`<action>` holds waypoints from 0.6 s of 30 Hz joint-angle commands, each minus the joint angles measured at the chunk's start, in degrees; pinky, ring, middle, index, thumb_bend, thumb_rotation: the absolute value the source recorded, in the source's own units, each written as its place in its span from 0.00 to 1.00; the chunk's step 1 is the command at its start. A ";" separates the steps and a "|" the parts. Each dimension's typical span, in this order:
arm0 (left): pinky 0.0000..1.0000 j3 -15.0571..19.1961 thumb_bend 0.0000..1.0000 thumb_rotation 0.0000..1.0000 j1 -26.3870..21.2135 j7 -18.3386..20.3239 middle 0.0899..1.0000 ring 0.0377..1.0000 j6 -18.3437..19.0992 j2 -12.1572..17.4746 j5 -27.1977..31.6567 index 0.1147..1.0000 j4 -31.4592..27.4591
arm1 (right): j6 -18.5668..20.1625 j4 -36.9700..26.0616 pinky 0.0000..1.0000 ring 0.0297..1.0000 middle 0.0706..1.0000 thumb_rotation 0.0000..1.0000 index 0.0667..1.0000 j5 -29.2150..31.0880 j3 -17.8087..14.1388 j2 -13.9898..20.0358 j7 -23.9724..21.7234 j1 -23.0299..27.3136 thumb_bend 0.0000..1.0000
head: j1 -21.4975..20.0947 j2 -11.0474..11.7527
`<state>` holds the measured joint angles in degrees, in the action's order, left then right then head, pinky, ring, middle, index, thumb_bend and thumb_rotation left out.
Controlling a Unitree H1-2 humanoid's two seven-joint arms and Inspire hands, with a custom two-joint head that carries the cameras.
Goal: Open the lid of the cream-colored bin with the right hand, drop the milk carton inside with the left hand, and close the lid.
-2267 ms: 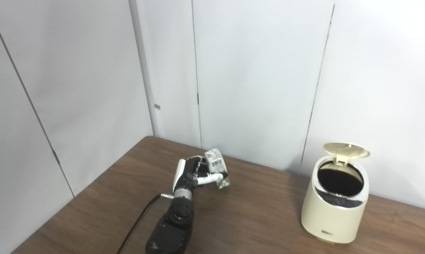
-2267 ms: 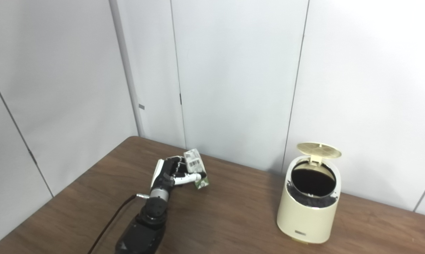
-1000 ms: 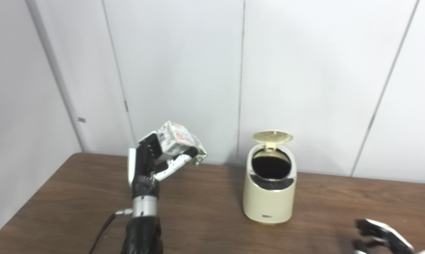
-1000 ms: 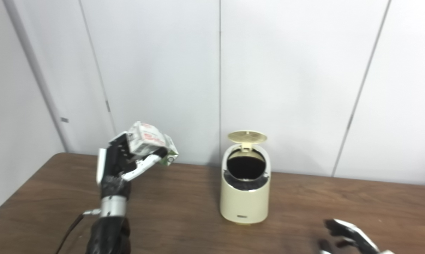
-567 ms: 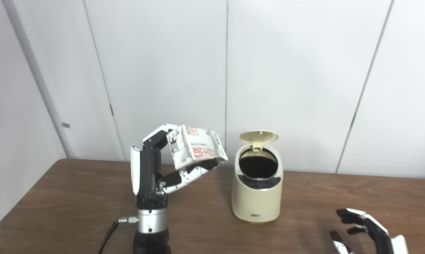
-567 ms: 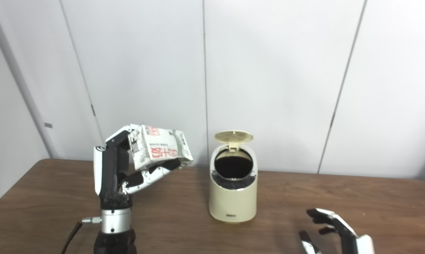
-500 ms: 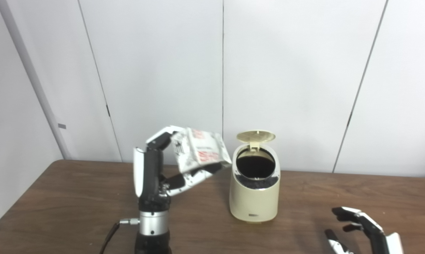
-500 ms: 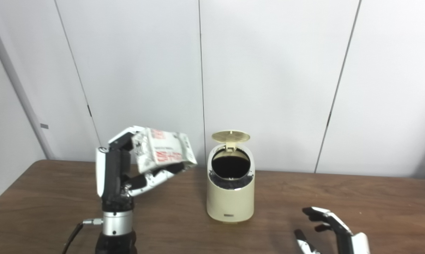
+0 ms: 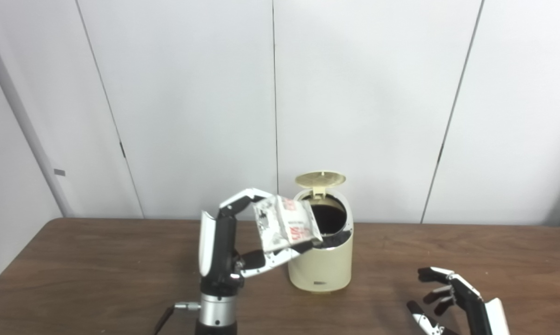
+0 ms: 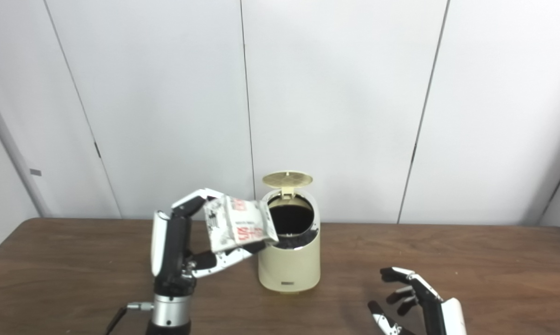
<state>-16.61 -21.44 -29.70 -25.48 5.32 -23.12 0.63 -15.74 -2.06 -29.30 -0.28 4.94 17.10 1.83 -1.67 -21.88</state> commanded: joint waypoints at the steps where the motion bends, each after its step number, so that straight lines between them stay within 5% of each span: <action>1: 0.57 -0.60 0.50 0.00 -4.65 -2.53 0.42 0.48 -1.43 0.46 -0.61 0.39 1.25 | -1.49 2.14 0.39 0.52 0.63 0.12 0.62 0.19 1.75 -2.81 1.28 -1.61 0.27 | -0.19 -0.11; 10: 0.59 -4.00 0.50 0.00 -11.12 -7.91 0.43 0.48 -1.44 1.55 -4.27 0.39 12.01 | -1.05 1.91 0.28 0.39 0.59 0.23 0.64 -0.29 2.38 -2.72 1.67 -2.11 0.25 | -1.28 -0.27; 18: 0.59 -6.85 0.50 0.00 -14.86 -11.19 0.44 0.49 -1.44 2.43 -4.88 0.37 17.38 | 0.03 0.22 0.41 0.54 0.62 0.32 0.65 -1.06 2.82 -3.08 1.35 -3.04 0.24 | -2.05 -0.74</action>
<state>-23.30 -32.39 -38.32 -25.59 7.27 -27.15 18.60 -15.48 -2.93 -30.26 0.60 5.01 17.93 1.33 -3.60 -22.50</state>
